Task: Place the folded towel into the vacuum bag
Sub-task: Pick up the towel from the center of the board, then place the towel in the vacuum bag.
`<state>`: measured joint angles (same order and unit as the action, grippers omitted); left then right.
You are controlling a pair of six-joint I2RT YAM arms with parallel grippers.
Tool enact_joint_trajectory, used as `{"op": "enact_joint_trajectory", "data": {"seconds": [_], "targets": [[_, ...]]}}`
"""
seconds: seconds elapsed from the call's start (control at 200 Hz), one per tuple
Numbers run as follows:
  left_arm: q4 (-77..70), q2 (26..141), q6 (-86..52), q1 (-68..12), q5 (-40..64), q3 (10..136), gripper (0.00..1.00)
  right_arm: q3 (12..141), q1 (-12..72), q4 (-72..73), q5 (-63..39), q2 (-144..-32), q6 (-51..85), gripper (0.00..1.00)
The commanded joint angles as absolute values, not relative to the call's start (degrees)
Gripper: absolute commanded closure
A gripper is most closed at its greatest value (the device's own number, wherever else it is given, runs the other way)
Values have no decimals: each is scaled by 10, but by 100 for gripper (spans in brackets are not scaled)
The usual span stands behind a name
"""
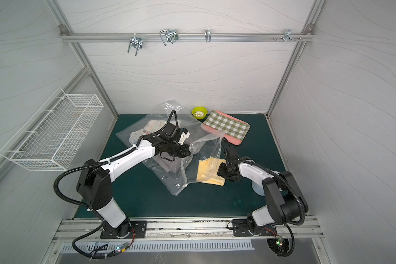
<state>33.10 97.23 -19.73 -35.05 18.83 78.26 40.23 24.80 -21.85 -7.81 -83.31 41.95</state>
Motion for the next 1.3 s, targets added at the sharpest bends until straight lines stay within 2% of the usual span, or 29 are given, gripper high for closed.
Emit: {"op": "enact_joint_trajectory", "data": {"seconds": [0.0,0.11,0.21,0.4,0.605,0.811,0.921,1.026,1.156,1.296], "targets": [[339,980,-197,-353,185,809,100,375,258,-190,-80,-854,450,59],[338,978,-199,-353,188,809,100,367,257,-185,-60,-826,454,83],[337,977,-199,-353,191,809,100,367,243,-182,-60,-786,441,100],[333,980,-207,-352,198,810,100,396,210,-187,-119,-709,384,100],[328,984,-211,-352,209,813,100,493,216,-193,-184,-624,340,100],[324,983,-216,-347,223,813,100,664,302,-237,-147,-617,282,100],[307,981,-238,-331,259,806,100,705,343,-213,-147,-629,283,100],[299,974,-250,-318,276,805,100,666,352,-172,-165,-641,314,100],[294,960,-261,-299,294,812,100,536,357,-116,-189,-671,344,100],[306,951,-253,-291,296,823,100,402,359,-38,-198,-769,366,100]]}}
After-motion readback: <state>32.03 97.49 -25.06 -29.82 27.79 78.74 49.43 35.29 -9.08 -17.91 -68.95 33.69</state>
